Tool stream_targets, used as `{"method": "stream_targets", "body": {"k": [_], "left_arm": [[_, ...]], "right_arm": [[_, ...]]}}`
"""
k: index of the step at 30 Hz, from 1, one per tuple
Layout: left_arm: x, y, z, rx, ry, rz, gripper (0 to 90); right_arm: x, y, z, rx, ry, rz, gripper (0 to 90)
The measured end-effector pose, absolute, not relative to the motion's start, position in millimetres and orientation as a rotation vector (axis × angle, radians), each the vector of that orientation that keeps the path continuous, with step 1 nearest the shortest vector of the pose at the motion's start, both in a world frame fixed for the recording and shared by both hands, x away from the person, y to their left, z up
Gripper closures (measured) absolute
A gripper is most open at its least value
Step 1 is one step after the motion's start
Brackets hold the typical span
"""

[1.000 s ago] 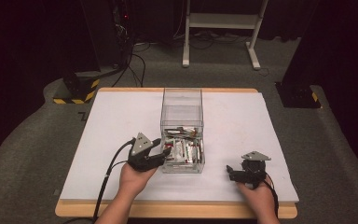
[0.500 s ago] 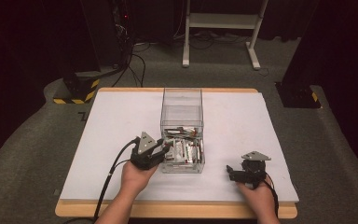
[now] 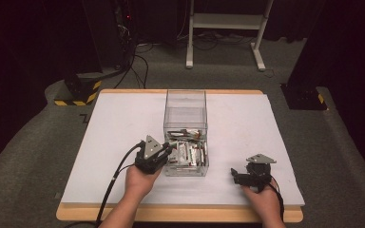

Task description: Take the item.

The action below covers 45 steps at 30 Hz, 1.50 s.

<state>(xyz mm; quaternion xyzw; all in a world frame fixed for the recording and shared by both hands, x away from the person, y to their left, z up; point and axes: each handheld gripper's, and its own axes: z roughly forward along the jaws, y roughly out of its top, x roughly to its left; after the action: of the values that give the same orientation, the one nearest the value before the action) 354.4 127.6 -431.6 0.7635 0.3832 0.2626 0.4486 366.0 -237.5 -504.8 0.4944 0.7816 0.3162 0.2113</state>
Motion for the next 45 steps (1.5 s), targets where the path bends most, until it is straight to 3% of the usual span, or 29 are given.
{"method": "stream_targets", "body": {"k": [16, 45], "left_arm": [[352, 130, -437, 1.845, 0.954, 0.640, 88.6], [345, 135, -426, 1.741, 0.944, 0.664, 89.1]], "right_arm": [[366, -237, -505, 1.374, 2.171, 0.878, 9.4], [366, -237, -505, 1.373, 2.171, 0.878, 9.4]]}}
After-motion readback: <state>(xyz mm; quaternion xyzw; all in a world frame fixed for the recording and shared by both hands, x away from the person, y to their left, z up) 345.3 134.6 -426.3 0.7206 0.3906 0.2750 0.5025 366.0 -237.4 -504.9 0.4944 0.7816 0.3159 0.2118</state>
